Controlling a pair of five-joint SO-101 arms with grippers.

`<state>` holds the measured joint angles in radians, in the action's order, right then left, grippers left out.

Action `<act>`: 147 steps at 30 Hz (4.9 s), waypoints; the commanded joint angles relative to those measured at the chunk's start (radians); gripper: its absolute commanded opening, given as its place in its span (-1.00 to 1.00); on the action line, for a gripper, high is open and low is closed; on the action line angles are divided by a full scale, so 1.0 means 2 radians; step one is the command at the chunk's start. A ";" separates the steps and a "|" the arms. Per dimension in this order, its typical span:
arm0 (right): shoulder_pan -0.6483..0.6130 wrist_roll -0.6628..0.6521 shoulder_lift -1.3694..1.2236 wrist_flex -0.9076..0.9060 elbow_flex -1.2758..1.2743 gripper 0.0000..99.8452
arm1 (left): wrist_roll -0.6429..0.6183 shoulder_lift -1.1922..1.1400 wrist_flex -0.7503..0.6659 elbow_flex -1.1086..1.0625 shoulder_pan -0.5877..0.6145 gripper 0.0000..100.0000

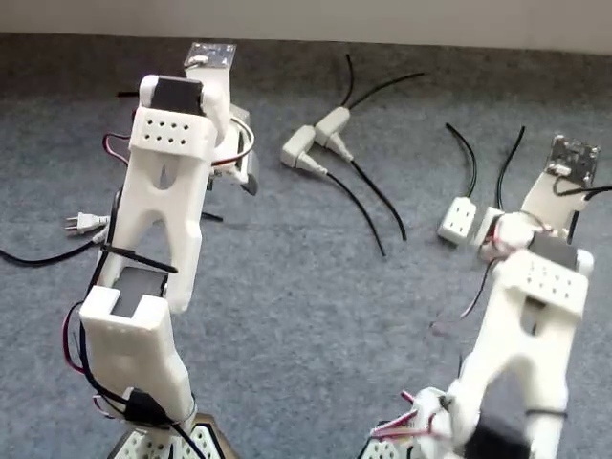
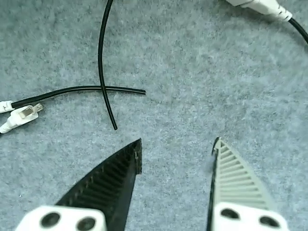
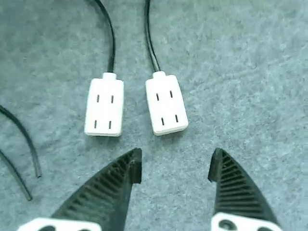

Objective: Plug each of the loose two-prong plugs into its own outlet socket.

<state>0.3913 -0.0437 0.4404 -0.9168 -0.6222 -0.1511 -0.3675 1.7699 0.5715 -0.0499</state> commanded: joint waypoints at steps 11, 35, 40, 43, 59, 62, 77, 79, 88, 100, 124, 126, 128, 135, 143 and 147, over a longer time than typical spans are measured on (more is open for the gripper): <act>0.009 -0.002 -0.345 0.013 0.236 -0.54 | 0.002 0.027 0.002 -0.002 -0.010 -0.53; -0.004 -0.071 -0.415 -0.060 0.368 -0.80 | 0.001 -0.020 -0.026 0.002 -0.010 -0.53; -0.021 0.027 -0.343 -0.175 0.413 -0.80 | 0.001 -0.020 -0.025 0.005 -0.001 -0.53; -0.047 0.047 -0.300 -0.239 0.454 -0.80 | 0.001 -0.020 -0.023 0.023 0.007 -0.53; -0.146 0.303 -0.226 -0.422 0.588 -0.80 | 0.001 -0.020 -0.008 0.032 0.076 -0.53; -0.208 0.373 -0.224 -0.422 0.574 -0.80 | 0.001 -0.023 -0.007 0.031 0.092 -0.53; -0.458 0.575 -0.227 -0.320 0.366 -0.80 | 0.001 -0.023 -0.005 0.032 0.106 -0.54; -0.493 0.591 -0.227 -0.277 0.326 -0.80 | 0.001 -0.023 -0.006 0.032 0.112 -0.54; -0.590 0.649 -0.228 -0.006 0.132 -0.80 | 0.001 -0.023 -0.007 0.033 0.142 -0.54; -0.583 0.602 -0.228 0.049 0.046 -0.57 | 0.001 -0.023 -0.007 0.033 0.142 -0.54; -0.437 0.298 -0.224 -0.267 0.514 -0.49 | 0.117 -0.023 -0.006 0.056 0.175 -0.53; -0.403 0.249 -0.224 -0.294 0.542 -0.49 | 0.168 -0.023 -0.005 0.054 0.186 -0.53; -0.372 0.200 -0.226 -0.323 0.544 -0.49 | 0.221 -0.023 -0.005 0.054 0.198 -0.53; -0.308 0.122 -0.227 -0.390 0.521 -0.49 | 0.450 -0.020 -0.005 0.055 0.230 -0.53; -0.273 0.073 -0.225 -0.402 0.435 -0.49 | 0.721 -0.020 -0.008 0.056 0.280 -0.54; -0.253 0.074 -0.225 -0.402 0.405 -0.49 | 0.803 -0.025 -0.008 0.053 0.299 -0.54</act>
<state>-0.1550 0.1158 -0.0476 -1.7054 0.2171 1.3387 -0.4227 1.7515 0.6498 0.5255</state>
